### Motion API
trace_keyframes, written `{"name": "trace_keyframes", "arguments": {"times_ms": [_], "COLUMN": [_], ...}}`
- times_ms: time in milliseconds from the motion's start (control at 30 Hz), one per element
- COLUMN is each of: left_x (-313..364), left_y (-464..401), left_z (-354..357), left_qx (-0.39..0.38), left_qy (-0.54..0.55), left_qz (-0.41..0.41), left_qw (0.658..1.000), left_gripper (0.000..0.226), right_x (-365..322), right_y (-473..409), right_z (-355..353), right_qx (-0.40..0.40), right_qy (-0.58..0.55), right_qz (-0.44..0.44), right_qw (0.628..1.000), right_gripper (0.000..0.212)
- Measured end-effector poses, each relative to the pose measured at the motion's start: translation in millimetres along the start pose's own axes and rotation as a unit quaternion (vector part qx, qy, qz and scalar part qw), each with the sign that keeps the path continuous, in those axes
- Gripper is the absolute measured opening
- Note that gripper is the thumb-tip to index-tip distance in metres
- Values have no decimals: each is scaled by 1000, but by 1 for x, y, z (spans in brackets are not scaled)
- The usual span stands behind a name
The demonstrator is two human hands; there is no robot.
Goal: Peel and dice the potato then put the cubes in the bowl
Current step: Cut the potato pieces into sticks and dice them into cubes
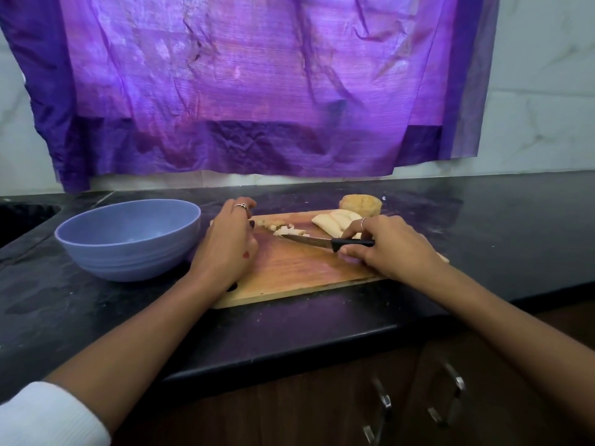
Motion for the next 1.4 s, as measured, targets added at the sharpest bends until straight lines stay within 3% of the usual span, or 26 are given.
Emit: {"name": "trace_keyframes", "arguments": {"times_ms": [367, 533, 700, 867, 1000, 1100, 1167, 1400], "left_x": [4, 6, 11, 13, 15, 21, 29, 75], "left_y": [4, 4, 6, 8, 7, 0, -8, -45], "left_z": [-6, -8, -12, -12, -12, 0, 12, 72], "left_qx": [17, 20, 25, 20, 20, -19, -60, -239], "left_qy": [16, 8, -7, 3, -6, -67, -70, -69], "left_qz": [-6, 14, 28, 29, 41, 66, 67, 51], "left_qw": [1000, 1000, 999, 999, 999, 995, 993, 967], "left_gripper": [49, 55, 60, 64, 55, 43, 40, 91], "right_x": [-23, -34, -59, -55, -9, 37, 57, 71], "right_y": [-38, -22, -17, -20, -18, -14, -12, -8], "right_z": [0, -11, 4, 7, -20, -18, -15, 6], "right_qx": [34, 85, 35, 15, 93, 108, 139, 133], "right_qy": [-8, -56, -51, -103, -247, -399, -435, -475], "right_qz": [6, -41, -116, -78, 20, 109, 138, 116], "right_qw": [999, 994, 991, 991, 964, 904, 879, 862], "right_gripper": [24, 25, 25, 18, 16, 13, 13, 14]}}
Point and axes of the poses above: each hand's wrist, its own y-axis away from the middle knuckle, its own z-axis out of the palm, x = y × z, the point moved 9 cm from there along -y, towards the middle knuckle, and after that the axes turned 4 degrees about z, right-handed, at the moved point
